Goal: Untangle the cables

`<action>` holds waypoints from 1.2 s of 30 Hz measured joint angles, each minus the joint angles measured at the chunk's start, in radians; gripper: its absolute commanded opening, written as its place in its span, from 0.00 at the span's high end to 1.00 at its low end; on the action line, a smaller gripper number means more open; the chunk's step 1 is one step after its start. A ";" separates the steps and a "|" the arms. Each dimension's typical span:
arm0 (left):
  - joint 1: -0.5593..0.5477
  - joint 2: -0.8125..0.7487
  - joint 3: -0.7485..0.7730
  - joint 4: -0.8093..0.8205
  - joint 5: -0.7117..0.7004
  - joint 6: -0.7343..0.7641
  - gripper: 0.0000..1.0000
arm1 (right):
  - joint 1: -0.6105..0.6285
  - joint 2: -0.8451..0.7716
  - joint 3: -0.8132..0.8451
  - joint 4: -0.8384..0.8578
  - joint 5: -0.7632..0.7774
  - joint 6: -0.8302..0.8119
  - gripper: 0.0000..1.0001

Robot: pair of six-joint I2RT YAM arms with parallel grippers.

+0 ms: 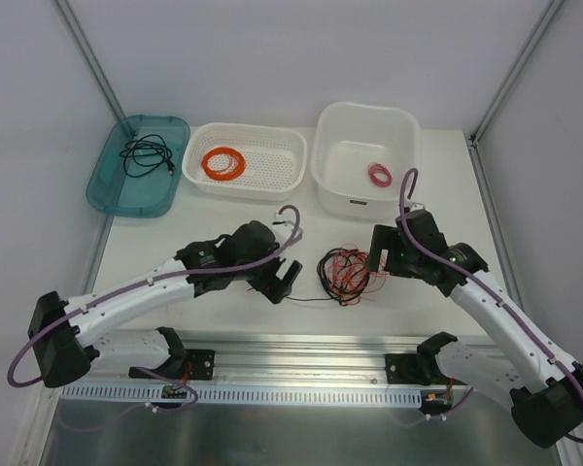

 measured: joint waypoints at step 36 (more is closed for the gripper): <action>-0.193 0.178 0.043 0.358 0.177 0.156 1.00 | -0.036 0.043 -0.165 0.241 -0.059 0.221 0.01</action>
